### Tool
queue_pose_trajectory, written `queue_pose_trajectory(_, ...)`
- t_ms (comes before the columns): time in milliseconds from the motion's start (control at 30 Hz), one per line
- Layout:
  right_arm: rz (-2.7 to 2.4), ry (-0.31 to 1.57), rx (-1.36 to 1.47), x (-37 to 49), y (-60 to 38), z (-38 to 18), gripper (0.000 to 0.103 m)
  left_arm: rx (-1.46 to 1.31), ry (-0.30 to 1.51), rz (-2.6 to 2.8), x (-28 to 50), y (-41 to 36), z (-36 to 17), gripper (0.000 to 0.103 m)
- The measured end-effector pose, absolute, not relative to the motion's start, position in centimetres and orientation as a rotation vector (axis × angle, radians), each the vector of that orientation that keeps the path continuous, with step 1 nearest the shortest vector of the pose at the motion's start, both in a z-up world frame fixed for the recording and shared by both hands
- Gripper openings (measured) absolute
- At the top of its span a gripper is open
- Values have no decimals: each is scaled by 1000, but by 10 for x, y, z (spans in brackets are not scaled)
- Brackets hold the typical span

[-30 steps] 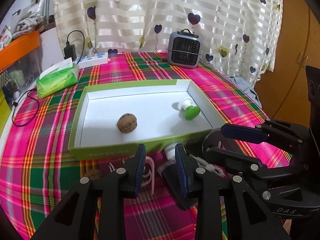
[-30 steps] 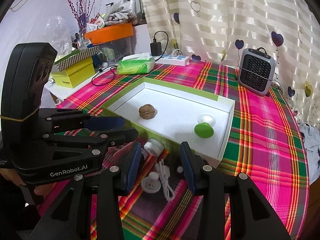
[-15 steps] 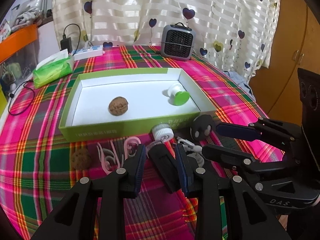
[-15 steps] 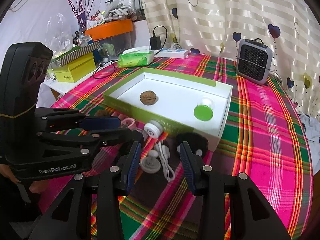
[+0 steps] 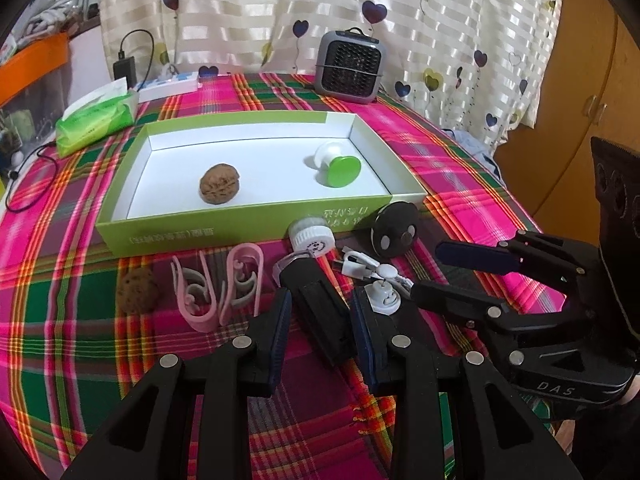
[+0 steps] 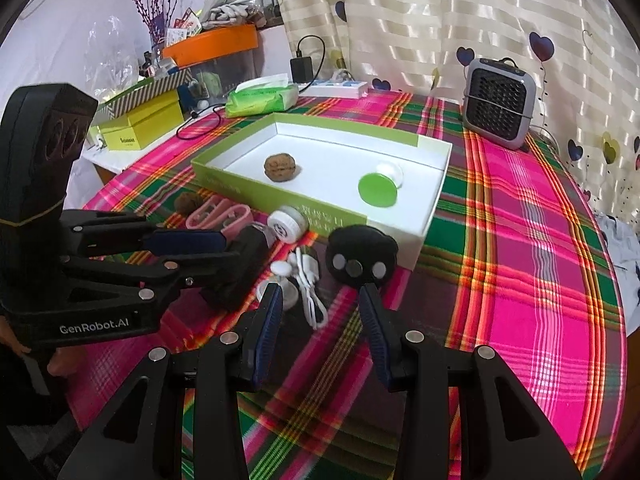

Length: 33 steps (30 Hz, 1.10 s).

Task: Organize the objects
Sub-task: 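Withdraw both grippers from the box back toward the remaining objects, then grasp the black rectangular device with the left gripper while the right grasps the white cable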

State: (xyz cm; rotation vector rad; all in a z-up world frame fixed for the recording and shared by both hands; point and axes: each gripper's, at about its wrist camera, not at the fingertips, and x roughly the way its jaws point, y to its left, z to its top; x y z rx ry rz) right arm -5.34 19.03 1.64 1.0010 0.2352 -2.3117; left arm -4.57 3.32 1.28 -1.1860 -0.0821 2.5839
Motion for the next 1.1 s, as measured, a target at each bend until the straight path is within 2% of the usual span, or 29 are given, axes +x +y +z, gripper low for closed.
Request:
queue_pose_trajectory(200,-2283,289,1029,-55,185,11,40,-1199,-76,2586,-48,37,12,29)
queue_pose_trajectory(333,-2265,328,1050,-58,181,7,31,-1210,-92,2589,-52,38,11,29)
queue_pose_trajectory(367,-2262,338,1053,-59,180,6,24,-1212,-90,2591,-53,39,11,29)
queue_pose_trajectory(433,-2250,356,1067,-61,177,4,18,-1215,-85,2593,-53,40,10,29)
queue_pose_trajectory(833,-2243,402,1061,-55,174,3,14,-1216,-22,2603,-56,46,6,29)
queue_pose_trajectory(933,-2255,392,1070,-51,180,3,14,-1208,13,2606,-53,46,6,25)
queue_pose_trajectory(1100,-2261,372,1079,-47,189,4,14,-1203,50,2600,-42,44,5,25)
